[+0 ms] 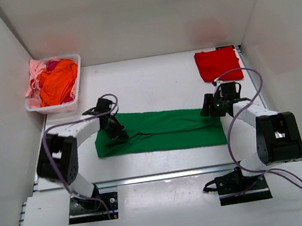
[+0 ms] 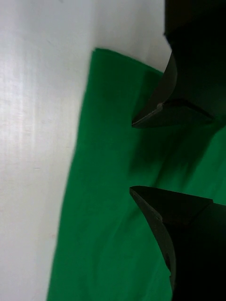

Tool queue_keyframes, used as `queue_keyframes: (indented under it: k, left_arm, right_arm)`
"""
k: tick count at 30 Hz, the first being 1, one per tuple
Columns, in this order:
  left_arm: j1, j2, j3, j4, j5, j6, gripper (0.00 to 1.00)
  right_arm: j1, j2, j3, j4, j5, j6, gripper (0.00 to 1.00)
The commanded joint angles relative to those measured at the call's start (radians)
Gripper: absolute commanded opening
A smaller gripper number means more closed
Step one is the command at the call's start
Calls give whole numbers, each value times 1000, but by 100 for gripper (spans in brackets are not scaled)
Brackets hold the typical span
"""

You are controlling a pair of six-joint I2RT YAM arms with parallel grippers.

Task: Fold and stack the t-shirts
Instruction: Rotate the tshirt 90 degrees

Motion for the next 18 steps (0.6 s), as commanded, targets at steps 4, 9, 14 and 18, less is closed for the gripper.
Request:
queue_keyframes:
  k: [4,9,14,18]
  left_arm:
    - [-59,277,313,-102,-165,61,24]
    - [-42,484,506,-70,-170,49,24]
    - [-28,713,851,-148,-167,99,22]
    - [-24,949,1242,-339,-182,188,21]
  right_arm:
    - [43,-35,-82,-89,14,38,50]
    - [135,-142,-169,-171,74,151,50]
    - [304,-260,-287,-147,50,328,50]
    - [428,-360,-373,-74,57,462,52]
